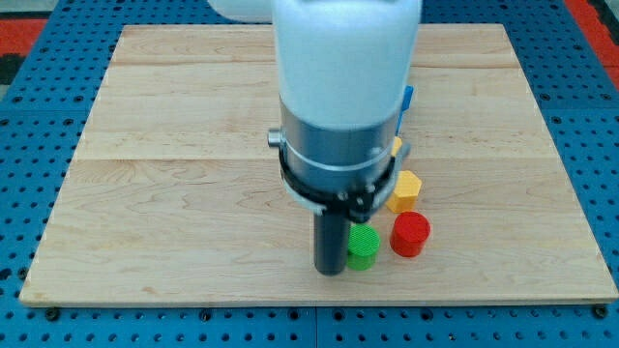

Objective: Push the green circle to the bottom center

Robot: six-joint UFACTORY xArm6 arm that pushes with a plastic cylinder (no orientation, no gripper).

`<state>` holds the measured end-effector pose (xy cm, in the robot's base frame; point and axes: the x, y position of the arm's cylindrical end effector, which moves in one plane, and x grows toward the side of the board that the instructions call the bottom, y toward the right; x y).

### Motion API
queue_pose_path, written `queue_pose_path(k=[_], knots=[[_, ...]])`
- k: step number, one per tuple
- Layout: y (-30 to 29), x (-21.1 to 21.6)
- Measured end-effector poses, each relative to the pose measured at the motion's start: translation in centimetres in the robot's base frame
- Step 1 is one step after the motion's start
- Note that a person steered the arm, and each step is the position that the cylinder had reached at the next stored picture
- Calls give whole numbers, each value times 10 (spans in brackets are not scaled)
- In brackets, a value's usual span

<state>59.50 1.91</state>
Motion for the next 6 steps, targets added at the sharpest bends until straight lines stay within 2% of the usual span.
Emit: queue_pose_path(k=[1, 2, 3, 4, 5, 6], knots=[[-15, 3], [-46, -73], [-1, -82], [27, -44], [20, -28], [-22, -22]])
